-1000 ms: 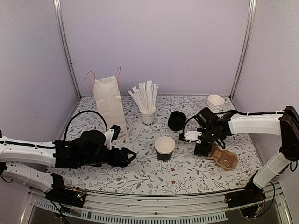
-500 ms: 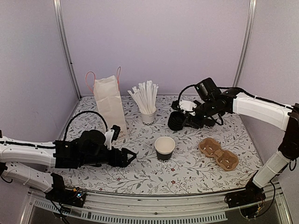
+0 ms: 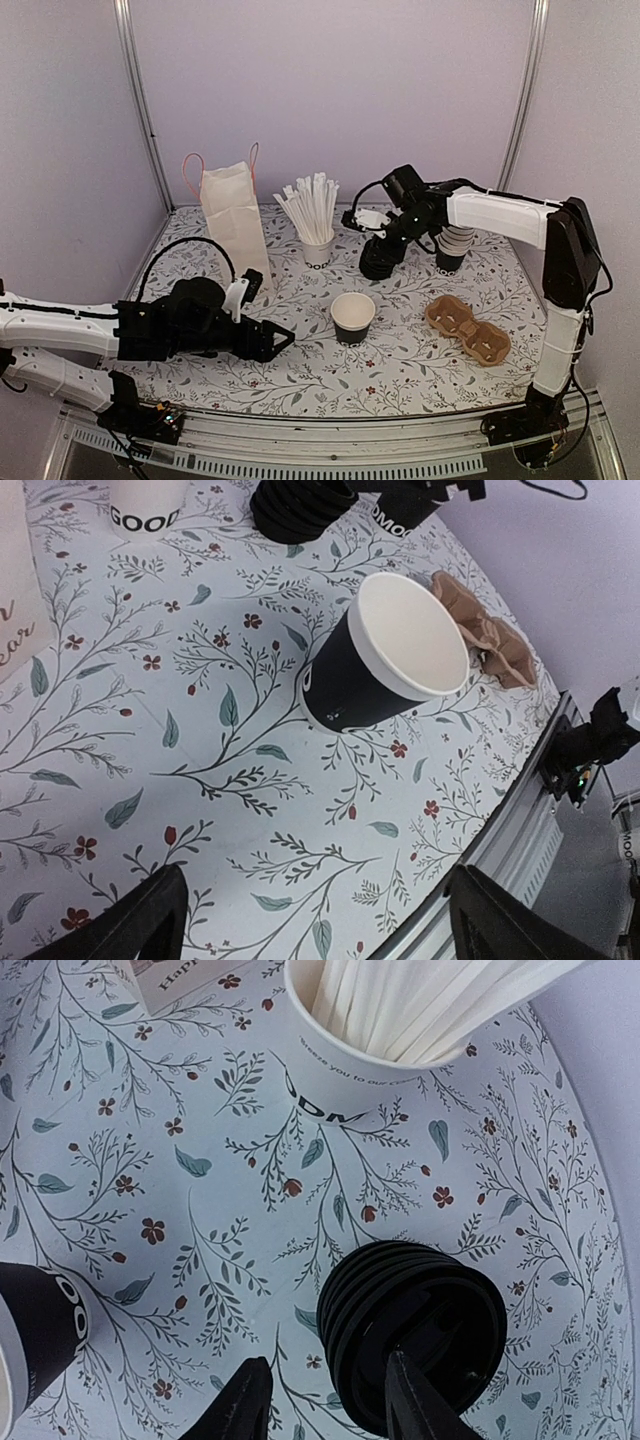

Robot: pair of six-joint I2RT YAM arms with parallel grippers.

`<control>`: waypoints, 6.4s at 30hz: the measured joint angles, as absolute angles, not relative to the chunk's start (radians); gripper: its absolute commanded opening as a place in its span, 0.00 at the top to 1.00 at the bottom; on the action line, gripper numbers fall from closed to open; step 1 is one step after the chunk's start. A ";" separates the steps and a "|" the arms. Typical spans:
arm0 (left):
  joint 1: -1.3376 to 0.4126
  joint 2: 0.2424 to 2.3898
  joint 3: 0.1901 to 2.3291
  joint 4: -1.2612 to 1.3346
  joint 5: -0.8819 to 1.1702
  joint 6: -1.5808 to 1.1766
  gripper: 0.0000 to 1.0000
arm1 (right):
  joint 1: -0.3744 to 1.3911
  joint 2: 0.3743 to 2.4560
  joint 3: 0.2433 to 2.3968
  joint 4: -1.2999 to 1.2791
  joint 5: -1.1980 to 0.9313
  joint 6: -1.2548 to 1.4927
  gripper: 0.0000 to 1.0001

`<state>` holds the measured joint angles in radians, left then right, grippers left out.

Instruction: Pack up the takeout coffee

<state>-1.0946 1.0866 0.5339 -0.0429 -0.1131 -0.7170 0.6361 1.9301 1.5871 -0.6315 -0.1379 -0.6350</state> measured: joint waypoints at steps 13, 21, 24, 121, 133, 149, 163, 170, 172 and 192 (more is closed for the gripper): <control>-1.095 1.087 0.534 -0.043 -0.104 -0.695 0.07 | 0.583 2.028 1.631 -0.649 -0.168 -0.597 0.63; -1.095 1.087 0.534 -0.043 -0.101 -0.696 0.07 | 0.570 2.042 1.631 -0.650 -0.181 -0.590 0.69; -1.095 1.087 0.534 -0.043 -0.101 -0.696 0.07 | 0.568 2.052 1.631 -0.650 -0.186 -0.591 0.73; -1.095 1.173 0.607 -0.065 -0.090 -0.682 0.07 | 0.532 2.009 1.677 -0.761 -0.281 -0.527 0.96; -1.095 1.198 0.639 -0.074 -0.090 -0.673 0.08 | 0.461 2.048 1.796 -0.838 -0.357 -0.505 0.92; -1.095 1.271 0.707 -0.095 -0.089 -0.642 0.07 | 0.464 2.116 1.872 -0.944 -0.423 -0.486 0.83; -1.095 1.298 0.725 -0.096 -0.086 -0.633 0.07 | 0.464 2.116 1.857 -0.941 -0.432 -0.468 0.72; -1.095 1.298 0.725 -0.096 -0.086 -0.634 0.07 | 0.464 2.106 1.818 -0.933 -0.432 -0.472 0.63; -1.095 1.298 0.725 -0.096 -0.086 -0.634 0.07 | 0.464 2.106 1.816 -0.933 -0.432 -0.474 0.63; -1.095 1.285 0.725 -0.095 -0.086 -0.639 0.07 | 0.467 2.131 1.827 -0.913 -0.418 -0.490 0.70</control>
<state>-1.0946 1.2854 0.7250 -0.0952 -0.0860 -0.6392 0.4671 2.1307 1.8267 -0.9134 -0.4183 -0.4896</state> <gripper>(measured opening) 0.927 0.302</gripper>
